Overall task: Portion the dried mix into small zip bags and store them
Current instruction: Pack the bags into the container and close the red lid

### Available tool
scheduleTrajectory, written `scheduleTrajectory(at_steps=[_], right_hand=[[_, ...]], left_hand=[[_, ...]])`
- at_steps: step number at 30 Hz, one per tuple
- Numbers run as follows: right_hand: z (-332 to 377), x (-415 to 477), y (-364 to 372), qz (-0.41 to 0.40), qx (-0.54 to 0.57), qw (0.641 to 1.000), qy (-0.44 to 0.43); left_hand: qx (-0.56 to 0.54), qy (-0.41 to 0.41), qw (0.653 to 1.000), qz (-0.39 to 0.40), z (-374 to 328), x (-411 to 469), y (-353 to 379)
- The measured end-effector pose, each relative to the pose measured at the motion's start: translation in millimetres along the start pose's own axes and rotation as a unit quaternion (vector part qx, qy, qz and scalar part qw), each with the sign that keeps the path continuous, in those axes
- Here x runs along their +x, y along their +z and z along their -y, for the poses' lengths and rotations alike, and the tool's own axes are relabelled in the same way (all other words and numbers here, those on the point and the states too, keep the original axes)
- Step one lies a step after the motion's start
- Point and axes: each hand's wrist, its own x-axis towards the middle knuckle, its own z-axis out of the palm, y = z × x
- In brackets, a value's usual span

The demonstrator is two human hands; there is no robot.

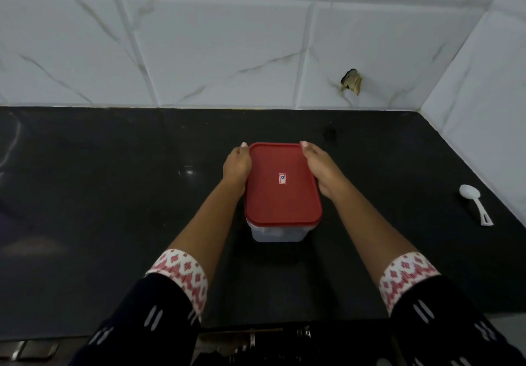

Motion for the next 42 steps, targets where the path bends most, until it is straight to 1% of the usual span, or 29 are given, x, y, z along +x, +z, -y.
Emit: scheduleTrajectory(at_steps=[2,3,6,8,10,16,19,21,22,25,27,29,30,34,37,39,42], right_hand=[[-0.9,3.7,5.2,-0.006,0.022,1.000,-0.004],[-2.3,5.0,5.9,-0.009,0.027,1.000,-0.006],[-8.4,11.7,3.6,-0.001,0.042,0.999,0.004],[-9.7,17.0,2.0,0.002,0.076,0.997,0.017],[-12.9,22.7,2.6,-0.005,0.084,0.996,0.017],[-13.8,28.6,4.1,-0.044,0.041,0.998,-0.019],[-10.6,18.8,0.6,-0.021,0.013,0.999,-0.035],[-10.0,9.8,-0.5,-0.007,-0.035,0.999,-0.028],[-10.6,3.5,-0.9,-0.011,-0.077,0.997,-0.027],[-20.9,-17.8,-3.1,-0.072,-0.212,0.974,-0.019],[-30.6,-34.5,-4.8,-0.094,-0.244,0.965,0.011],[-36.4,-45.0,-5.1,-0.092,-0.237,0.966,0.036],[-36.8,-47.2,-4.5,-0.093,-0.231,0.968,0.035],[-36.7,-47.0,-0.5,-0.103,-0.211,0.971,-0.034],[-37.5,-47.2,1.6,-0.119,-0.233,0.962,-0.081],[-36.2,-47.8,2.6,-0.124,-0.246,0.958,-0.086],[-37.4,-47.9,0.3,-0.111,-0.206,0.969,-0.077]], left_hand=[[-0.008,-0.024,1.000,0.006,3.7,1.1,1.8],[-0.008,-0.022,1.000,0.003,4.8,-0.4,3.2],[0.045,0.032,0.998,-0.030,7.9,0.8,7.2],[0.083,0.067,0.993,-0.049,8.7,3.2,9.9],[0.113,0.079,0.989,-0.058,10.7,6.3,11.5],[0.138,0.092,0.983,-0.078,11.2,8.6,13.4],[0.145,0.101,0.980,-0.085,8.6,0.9,13.0],[0.142,0.081,0.982,-0.097,8.5,-4.5,11.3],[0.149,0.067,0.981,-0.107,10.0,-7.9,9.8],[0.166,0.020,0.980,-0.108,20.7,-25.6,4.0],[0.171,0.003,0.982,-0.085,31.2,-42.1,1.0],[0.174,0.009,0.982,-0.068,37.8,-57.5,1.9],[0.174,0.018,0.982,-0.069,38.8,-62.2,2.8],[0.184,0.057,0.978,-0.084,39.4,-64.7,6.2],[0.190,0.071,0.974,-0.095,39.5,-63.9,9.1],[0.193,0.072,0.973,-0.104,38.7,-64.7,10.8],[0.191,0.075,0.973,-0.103,39.3,-66.6,10.0]])
